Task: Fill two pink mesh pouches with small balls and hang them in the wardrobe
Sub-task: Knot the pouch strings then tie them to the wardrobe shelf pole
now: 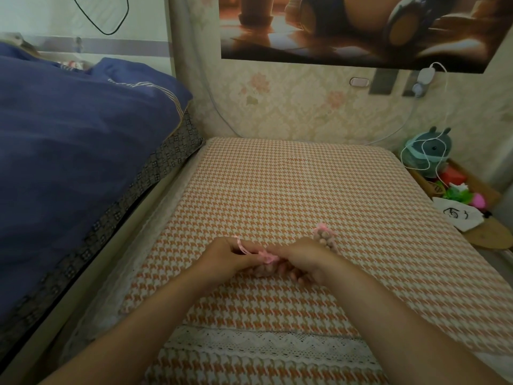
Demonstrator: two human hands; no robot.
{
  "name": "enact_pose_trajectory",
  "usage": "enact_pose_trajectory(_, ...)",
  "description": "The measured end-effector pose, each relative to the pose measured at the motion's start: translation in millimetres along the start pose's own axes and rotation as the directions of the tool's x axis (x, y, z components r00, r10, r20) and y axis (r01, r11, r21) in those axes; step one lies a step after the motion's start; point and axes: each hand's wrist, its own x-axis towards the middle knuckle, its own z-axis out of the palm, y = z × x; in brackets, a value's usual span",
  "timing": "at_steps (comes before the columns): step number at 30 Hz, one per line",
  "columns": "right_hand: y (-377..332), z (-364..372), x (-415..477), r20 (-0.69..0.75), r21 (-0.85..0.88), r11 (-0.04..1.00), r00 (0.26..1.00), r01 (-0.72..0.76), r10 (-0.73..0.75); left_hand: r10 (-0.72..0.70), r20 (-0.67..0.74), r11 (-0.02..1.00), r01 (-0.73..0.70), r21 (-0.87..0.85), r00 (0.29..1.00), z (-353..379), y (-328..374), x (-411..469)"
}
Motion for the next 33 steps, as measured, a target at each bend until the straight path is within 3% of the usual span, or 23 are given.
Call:
enact_pose_trajectory(5, -0.9, -5.9, 4.1, 0.015, 0.127, 0.992, 1.0, 0.023, -0.025, -0.052, -0.032, 0.999, 0.052, -0.012, 0.998, 1.8, 2.6, 2.2)
enact_pose_trajectory(10, 0.1, -4.2, 9.4, -0.008, 0.332, 0.928, 0.985, 0.167, -0.175, -0.083, -0.172, 0.996, 0.075, -0.055, 0.982, 7.4, 2.8, 7.1)
enact_pose_trajectory(14, 1.5, -0.2, 9.9, -0.018, 0.335, 0.916, 0.974, 0.22, -0.227, -0.08, -0.279, 0.994, 0.054, -0.099, 0.957, 10.9, 3.2, 10.7)
enact_pose_trajectory(19, 2.8, 2.1, 9.7, -0.018, 0.311, 0.914, 0.963, 0.261, -0.269, -0.206, -0.362, 0.968, 0.135, -0.209, 0.909, 14.4, 3.3, 19.8)
enact_pose_trajectory(22, 2.1, 4.2, 11.4, -0.103, 0.276, 0.892, 0.933, 0.359, -0.344, -0.222, -0.321, 0.973, 0.189, -0.131, 0.921, 14.5, 1.7, 25.2)
enact_pose_trajectory(25, 1.9, 2.9, 15.2, -0.168, 0.048, 0.85, 0.843, 0.524, -0.51, -0.171, -0.283, 0.984, 0.18, 0.006, 0.944, 13.0, 2.6, 29.6)
enact_pose_trajectory(27, 0.3, 2.0, 17.9, -0.123, -0.064, 0.799, 0.789, 0.598, -0.601, -0.135, -0.242, 0.984, 0.159, 0.082, 0.961, 10.2, 4.5, 31.6)
enact_pose_trajectory(30, -1.3, 1.2, 22.1, -0.044, -0.04, 0.773, 0.772, 0.633, -0.635, -0.11, -0.126, 0.965, 0.137, 0.223, 0.986, 5.7, 9.2, 30.7)
enact_pose_trajectory(33, -0.2, -2.1, 23.6, 0.026, 0.046, 0.78, 0.779, 0.625, -0.626, -0.131, -0.01, 0.962, 0.13, 0.242, 0.991, 1.3, 12.8, 29.6)
